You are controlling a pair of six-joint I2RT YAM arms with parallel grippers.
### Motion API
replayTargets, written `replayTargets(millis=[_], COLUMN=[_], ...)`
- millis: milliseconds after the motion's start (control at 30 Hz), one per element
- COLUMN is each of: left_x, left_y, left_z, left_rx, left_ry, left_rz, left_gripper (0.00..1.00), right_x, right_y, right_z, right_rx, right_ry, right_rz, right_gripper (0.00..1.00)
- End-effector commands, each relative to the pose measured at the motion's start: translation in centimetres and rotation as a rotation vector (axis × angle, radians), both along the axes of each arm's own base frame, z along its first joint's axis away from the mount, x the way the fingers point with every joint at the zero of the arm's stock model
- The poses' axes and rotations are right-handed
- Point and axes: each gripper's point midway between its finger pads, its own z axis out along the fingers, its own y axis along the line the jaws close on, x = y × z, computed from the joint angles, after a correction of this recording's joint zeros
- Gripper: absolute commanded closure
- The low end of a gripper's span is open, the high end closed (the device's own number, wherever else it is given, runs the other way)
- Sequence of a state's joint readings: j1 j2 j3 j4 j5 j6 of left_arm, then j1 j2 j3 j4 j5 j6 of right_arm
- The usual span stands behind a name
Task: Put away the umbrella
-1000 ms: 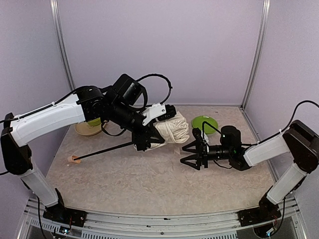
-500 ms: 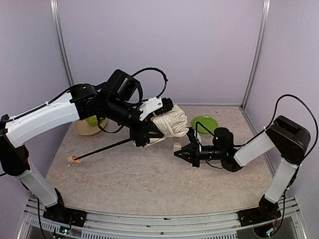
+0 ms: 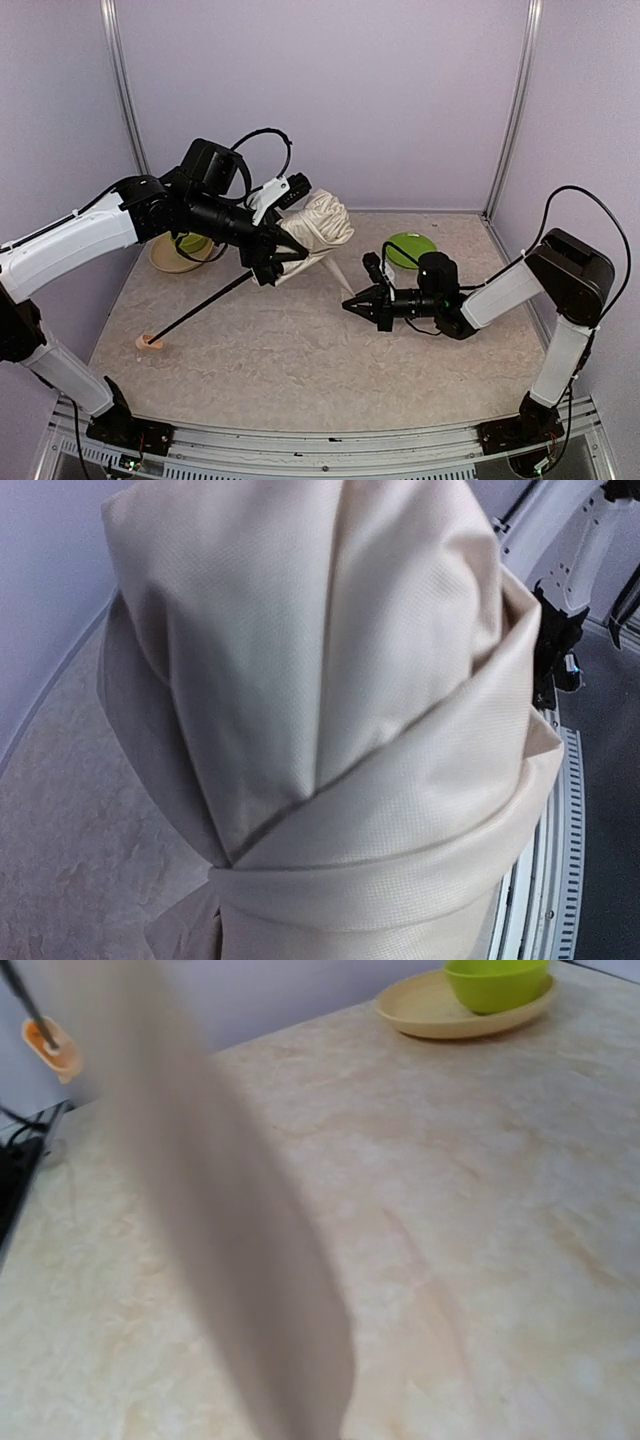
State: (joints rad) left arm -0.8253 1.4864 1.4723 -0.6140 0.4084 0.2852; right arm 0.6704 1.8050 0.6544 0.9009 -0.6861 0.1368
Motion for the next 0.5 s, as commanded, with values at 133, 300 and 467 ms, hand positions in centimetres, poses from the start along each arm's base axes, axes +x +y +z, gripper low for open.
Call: replayTargets(millis=[133, 300, 467], left_x=[11.6, 14.2, 9.4], left_y=[3.8, 1.0, -3.5], left_z=[2.4, -8.9, -17.9], left_rx=[-0.167, 0.047, 0.232], left_ry=[-0.085, 0.033, 0.115], left_rz=[0.373, 0.380, 0.188], left_gripper=[1.00, 1.00, 1.00], right_x=[-10.6, -14.7, -13.8], right_y=[4.0, 5.8, 3.7], right_z=[0.5, 8.3, 15.6], right_rx=[-0.093, 0.033, 0.235], right_ry=[-0.002, -0.099, -0.198], right_rz=[0.349, 0.541, 0.476], right_gripper=[1.00, 1.00, 1.00])
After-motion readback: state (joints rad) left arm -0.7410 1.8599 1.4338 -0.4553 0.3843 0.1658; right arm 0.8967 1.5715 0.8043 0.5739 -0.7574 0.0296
